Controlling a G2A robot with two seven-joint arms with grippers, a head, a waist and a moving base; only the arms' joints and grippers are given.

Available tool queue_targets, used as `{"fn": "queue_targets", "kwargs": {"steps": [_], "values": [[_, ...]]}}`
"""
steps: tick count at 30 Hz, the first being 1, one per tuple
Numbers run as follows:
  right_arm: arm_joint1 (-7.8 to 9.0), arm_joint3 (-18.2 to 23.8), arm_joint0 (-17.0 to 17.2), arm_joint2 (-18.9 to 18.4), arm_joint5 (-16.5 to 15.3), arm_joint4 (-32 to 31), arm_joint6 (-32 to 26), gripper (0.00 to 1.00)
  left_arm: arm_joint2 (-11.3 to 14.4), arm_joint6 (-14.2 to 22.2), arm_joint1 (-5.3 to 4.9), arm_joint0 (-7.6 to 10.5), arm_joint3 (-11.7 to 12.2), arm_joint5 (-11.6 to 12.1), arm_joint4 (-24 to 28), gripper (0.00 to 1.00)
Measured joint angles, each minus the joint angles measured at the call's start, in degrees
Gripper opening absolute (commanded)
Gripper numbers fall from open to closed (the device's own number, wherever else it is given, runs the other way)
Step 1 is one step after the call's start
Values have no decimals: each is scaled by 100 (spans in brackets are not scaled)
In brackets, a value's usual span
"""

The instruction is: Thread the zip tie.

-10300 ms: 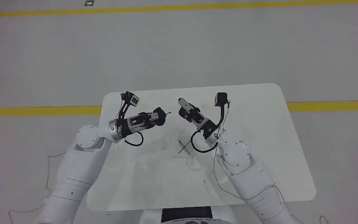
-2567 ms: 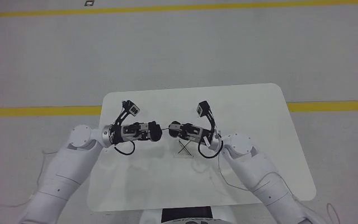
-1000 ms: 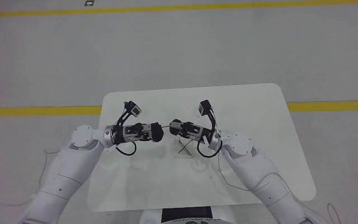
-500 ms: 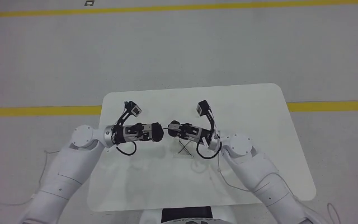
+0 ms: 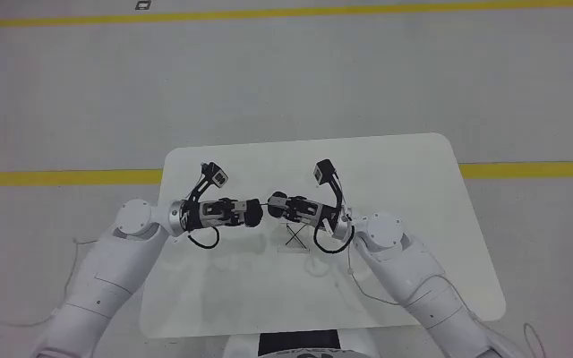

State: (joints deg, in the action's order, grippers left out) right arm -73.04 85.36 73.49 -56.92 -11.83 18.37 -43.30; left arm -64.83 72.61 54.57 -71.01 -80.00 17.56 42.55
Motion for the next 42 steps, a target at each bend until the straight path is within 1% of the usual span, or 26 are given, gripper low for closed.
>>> {"fn": "queue_targets", "kwargs": {"steps": [5,10,22,30,42], "values": [[6,8,14,-1,-45,12,-26,0,21,-6,3,15,27,-2,-7,27],[9,3,2,26,-53,7,-88,0,29,-14,3,18,36,-7,-12,22],[11,-14,-40,78,-109,25,-183,0,60,-17,2,26,61,-28,-37,18],[17,-23,-52,98,-154,45,-250,0,94,-24,7,55,90,-39,-52,9],[22,-53,-81,145,-207,70,-340,0,130,-27,12,79,149,-25,-50,9]]}}
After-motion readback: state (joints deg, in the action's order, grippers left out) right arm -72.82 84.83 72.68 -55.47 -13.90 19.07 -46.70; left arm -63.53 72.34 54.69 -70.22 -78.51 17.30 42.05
